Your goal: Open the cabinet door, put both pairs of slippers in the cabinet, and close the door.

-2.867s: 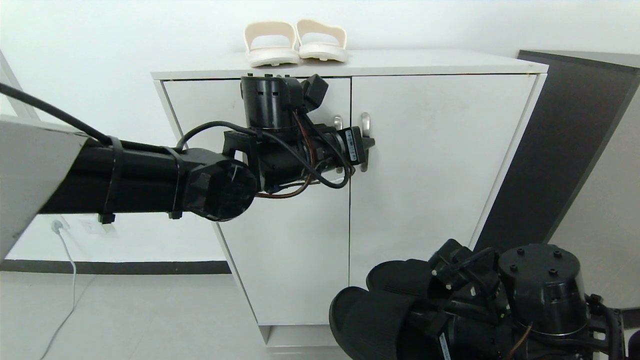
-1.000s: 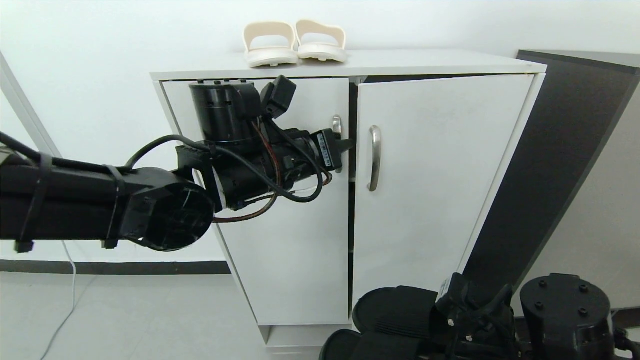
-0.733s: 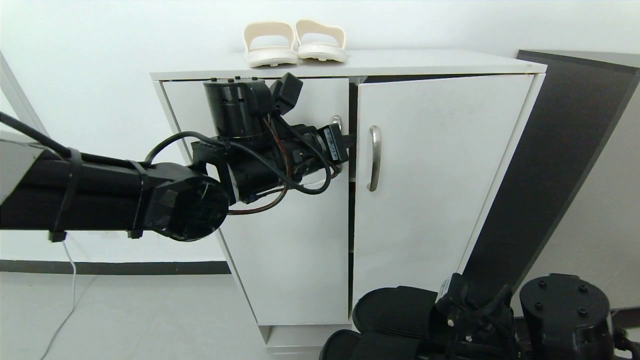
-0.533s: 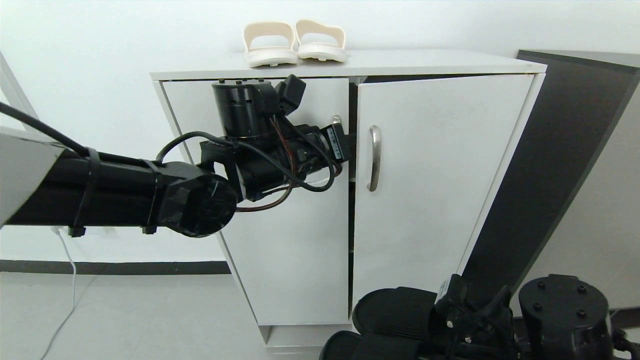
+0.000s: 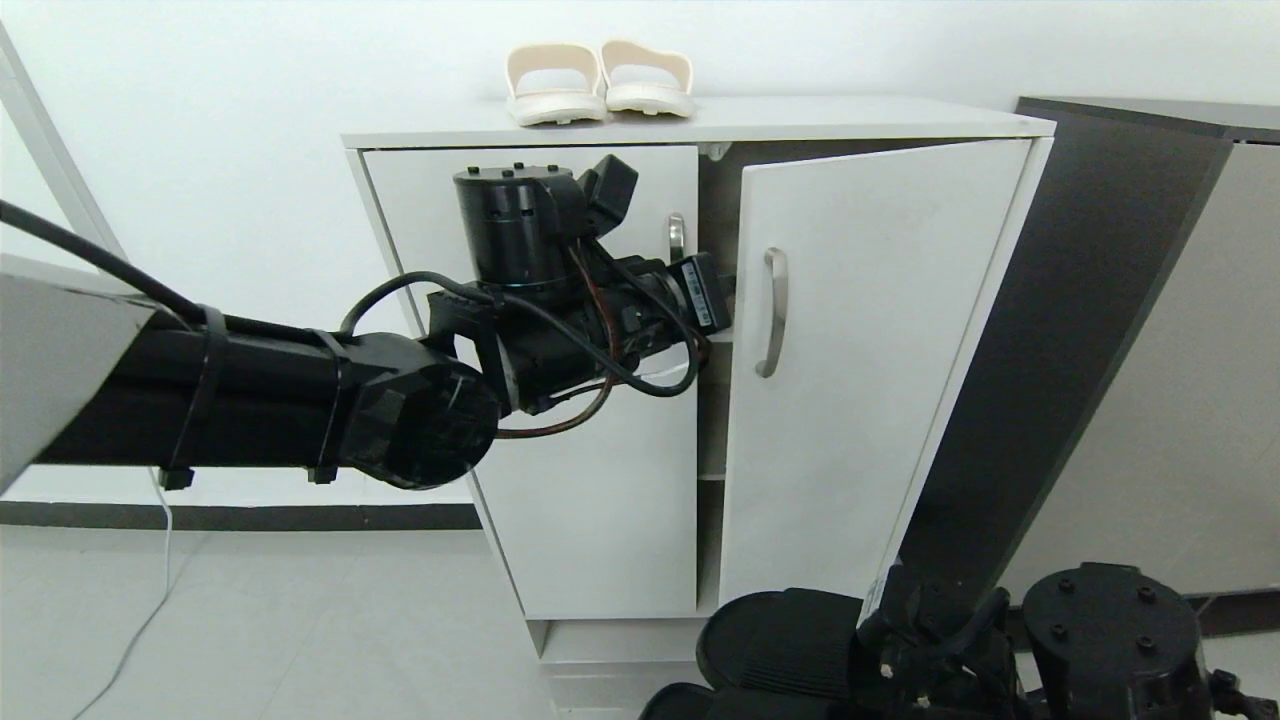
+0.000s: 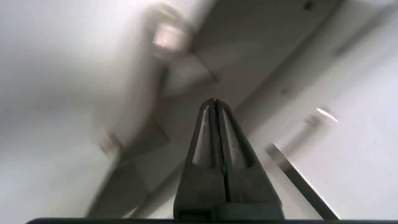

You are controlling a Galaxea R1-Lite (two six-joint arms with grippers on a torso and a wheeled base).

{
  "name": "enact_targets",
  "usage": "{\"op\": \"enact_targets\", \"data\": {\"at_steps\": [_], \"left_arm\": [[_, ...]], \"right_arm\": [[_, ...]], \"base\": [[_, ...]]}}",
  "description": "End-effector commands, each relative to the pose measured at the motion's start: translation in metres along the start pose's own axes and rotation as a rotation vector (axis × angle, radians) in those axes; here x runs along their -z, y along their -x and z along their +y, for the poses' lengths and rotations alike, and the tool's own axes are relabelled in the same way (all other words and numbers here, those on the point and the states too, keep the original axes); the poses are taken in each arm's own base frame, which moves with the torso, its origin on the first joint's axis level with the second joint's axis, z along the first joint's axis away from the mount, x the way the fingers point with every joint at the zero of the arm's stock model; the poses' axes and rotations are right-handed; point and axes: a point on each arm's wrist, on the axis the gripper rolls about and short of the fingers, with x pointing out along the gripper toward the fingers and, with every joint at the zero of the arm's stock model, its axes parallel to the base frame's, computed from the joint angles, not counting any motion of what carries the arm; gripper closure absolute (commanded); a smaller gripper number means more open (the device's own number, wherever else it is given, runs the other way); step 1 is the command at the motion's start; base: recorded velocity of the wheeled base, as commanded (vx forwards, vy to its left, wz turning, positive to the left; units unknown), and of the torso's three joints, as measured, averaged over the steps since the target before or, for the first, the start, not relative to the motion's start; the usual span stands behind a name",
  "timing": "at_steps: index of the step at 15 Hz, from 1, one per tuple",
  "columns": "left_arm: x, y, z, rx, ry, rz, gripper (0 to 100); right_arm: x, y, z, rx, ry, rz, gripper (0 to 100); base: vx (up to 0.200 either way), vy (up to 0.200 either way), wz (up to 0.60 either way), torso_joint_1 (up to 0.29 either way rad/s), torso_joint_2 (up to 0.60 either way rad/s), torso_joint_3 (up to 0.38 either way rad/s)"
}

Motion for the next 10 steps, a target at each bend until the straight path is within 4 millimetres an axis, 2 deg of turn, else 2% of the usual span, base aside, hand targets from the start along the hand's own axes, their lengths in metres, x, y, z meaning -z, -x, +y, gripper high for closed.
{"op": "enact_targets", "data": {"at_steps": [1, 3, 4, 8, 10], "left_arm": [[0.015, -0.004, -0.03, 0.044, -0.003, 0.023, 100], [0.027, -0.007, -0.064, 0.148, -0.003, 0.015, 100], [0.031, -0.009, -0.073, 0.18, -0.002, 0.006, 100], [0.029, -0.005, -0.072, 0.186, -0.003, -0.021, 100], [0.025, 0.014, -0.062, 0.139, -0.014, 0.0, 100]], "right_arm": [[0.002, 0.0, 0.004, -0.014, 0.006, 0.007, 100], [0.003, 0.0, 0.005, -0.018, 0.011, 0.01, 100], [0.003, 0.001, 0.006, -0.019, 0.01, 0.011, 100], [0.004, 0.001, 0.006, -0.017, 0.017, 0.012, 100], [0.004, -0.001, 0.004, -0.013, 0.013, 0.016, 100]], "base": [[-0.2, 0.0, 0.0, -0.002, 0.0, 0.002], [-0.2, 0.0, 0.0, 0.005, 0.0, 0.002], [-0.2, 0.0, 0.0, 0.002, 0.01, -0.002], [0.0, 0.0, 0.0, 0.0, 0.0, 0.0], [0.0, 0.0, 0.0, 0.0, 0.0, 0.0]]}}
